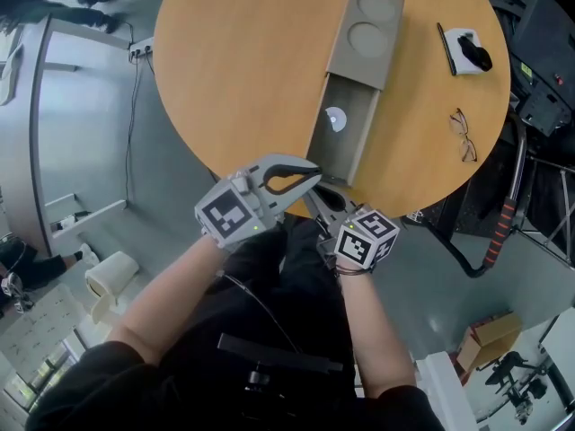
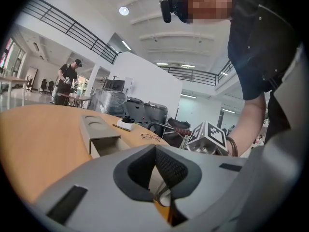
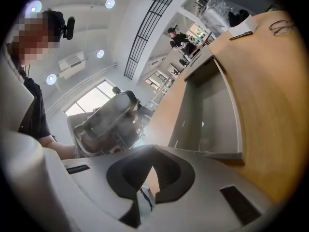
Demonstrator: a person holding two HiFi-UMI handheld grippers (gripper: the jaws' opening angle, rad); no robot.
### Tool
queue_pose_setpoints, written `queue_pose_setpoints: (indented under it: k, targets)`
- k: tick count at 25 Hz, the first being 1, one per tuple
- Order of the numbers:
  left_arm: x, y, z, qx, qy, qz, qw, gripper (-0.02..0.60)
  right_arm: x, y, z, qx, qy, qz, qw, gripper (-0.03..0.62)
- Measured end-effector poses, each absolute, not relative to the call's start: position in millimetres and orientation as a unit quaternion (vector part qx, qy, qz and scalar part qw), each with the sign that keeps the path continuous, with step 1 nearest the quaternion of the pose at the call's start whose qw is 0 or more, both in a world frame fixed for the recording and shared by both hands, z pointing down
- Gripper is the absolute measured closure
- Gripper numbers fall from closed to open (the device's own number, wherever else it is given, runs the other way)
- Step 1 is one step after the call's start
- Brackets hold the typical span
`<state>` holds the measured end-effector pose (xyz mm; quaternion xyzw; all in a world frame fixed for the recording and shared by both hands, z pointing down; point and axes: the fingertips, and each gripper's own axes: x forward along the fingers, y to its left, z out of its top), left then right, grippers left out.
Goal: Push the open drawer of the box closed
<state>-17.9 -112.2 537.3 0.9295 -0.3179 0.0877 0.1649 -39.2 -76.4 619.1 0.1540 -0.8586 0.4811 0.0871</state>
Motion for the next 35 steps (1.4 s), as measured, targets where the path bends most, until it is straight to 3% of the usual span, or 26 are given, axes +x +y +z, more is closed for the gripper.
queue_pose_setpoints:
  k: [35]
  targets:
    - [-33, -133, 565, 0.908, -0.356, 0.087, 0.202, 0.549, -45, -122, 639, 0.133, -0.852, 0.497, 0.099, 0.586]
